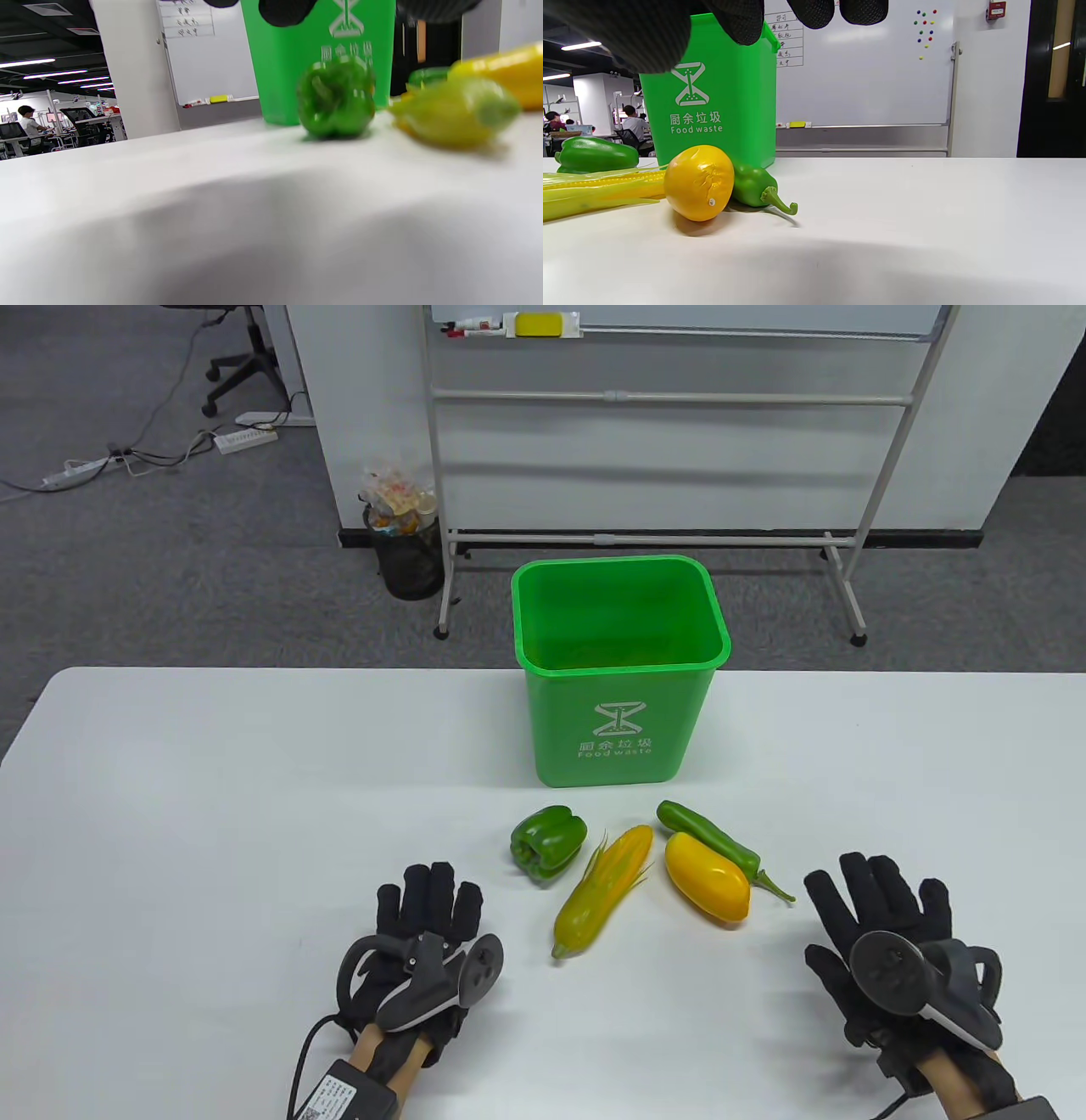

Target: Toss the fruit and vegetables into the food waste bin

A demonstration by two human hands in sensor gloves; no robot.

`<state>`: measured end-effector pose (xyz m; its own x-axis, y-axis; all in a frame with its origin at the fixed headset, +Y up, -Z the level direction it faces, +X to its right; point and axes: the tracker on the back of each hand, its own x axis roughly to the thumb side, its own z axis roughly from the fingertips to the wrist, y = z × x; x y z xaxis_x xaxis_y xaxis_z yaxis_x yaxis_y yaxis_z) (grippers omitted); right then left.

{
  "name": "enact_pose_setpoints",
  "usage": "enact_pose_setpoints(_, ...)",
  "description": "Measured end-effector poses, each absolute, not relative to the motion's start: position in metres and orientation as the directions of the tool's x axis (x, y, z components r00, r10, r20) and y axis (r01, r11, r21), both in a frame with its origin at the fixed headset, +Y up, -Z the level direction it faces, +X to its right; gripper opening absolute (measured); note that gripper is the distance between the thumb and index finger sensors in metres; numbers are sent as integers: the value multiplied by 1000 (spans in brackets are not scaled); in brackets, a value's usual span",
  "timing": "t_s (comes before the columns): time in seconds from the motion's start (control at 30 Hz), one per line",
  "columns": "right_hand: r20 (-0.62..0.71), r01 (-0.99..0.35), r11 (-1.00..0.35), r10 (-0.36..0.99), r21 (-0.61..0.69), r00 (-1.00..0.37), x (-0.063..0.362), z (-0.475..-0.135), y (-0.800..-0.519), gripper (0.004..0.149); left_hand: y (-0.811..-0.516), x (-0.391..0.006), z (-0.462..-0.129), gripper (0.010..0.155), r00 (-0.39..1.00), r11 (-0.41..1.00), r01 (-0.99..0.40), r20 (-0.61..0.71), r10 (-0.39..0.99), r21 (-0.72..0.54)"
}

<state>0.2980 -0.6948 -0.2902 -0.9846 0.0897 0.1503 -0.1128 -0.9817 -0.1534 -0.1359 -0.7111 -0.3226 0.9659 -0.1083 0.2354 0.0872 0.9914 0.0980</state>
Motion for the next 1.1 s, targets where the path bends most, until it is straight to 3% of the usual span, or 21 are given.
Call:
enact_pose_setpoints(0.1,151,-127,-980,103,-156,-983,301,-290,-694,79,-691,-125,-341,81,973,993,-44,229,18,111)
enact_pose_setpoints(0.2,148,-134,-980,112,-147,-983,304,-289,-695,79,-682,-103,-375,80,965,985,-169,210,158,36)
enact_pose_setpoints(0.4,117,-172,-980,159,-103,-980,315,-291,-698,78,-727,-62,-432,88,969,967,-130,178,171,-221)
enact_pose_setpoints(0.53,113,-198,-976,187,-95,-976,319,-292,-696,77,-746,-60,-449,87,947,934,-250,136,291,-254)
enact_pose_setpoints(0.6,112,-205,-974,193,-101,-975,320,-292,-695,77,-747,-63,-452,83,939,935,-289,132,319,-205)
enact_pose_setpoints(0.83,119,-222,-969,209,-105,-971,322,-291,-695,76,-712,-88,-423,79,864,888,-447,208,459,-106)
enact_pose_setpoints(0.93,124,-227,-968,214,-107,-969,321,-292,-695,76,-702,-91,-387,79,797,847,-511,288,531,-147)
enact_pose_setpoints(1.1,132,-217,-970,202,-108,-970,318,-291,-697,75,-722,-74,-329,81,557,649,-680,336,760,-342)
